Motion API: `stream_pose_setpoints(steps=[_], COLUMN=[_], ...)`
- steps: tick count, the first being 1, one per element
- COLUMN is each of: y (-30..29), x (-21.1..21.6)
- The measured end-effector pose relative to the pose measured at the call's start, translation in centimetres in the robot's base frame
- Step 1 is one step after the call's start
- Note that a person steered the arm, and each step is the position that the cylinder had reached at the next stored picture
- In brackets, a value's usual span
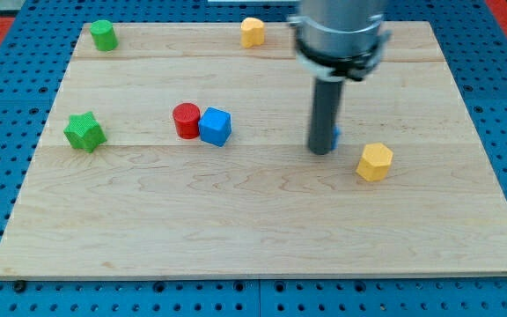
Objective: Keep the yellow hexagon at the bottom center of the board
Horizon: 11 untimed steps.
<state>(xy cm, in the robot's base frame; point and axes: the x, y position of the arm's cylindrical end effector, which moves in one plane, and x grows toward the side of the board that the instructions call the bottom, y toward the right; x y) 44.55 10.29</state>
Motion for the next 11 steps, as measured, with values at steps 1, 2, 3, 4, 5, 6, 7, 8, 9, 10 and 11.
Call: stream_pose_setpoints(steps=[1, 2, 3, 4, 5, 6, 7, 8, 9, 10, 11], y=[1.8, -0.8, -2.0, -2.2, 0.0, 0.1, 0.3, 3.4, 3.4, 3.4, 3.7], x=[-1.5, -1.5, -1.8, -4.7, -5.3, -5.2, -2.1, -0.2, 4.4, 8.5, 8.2])
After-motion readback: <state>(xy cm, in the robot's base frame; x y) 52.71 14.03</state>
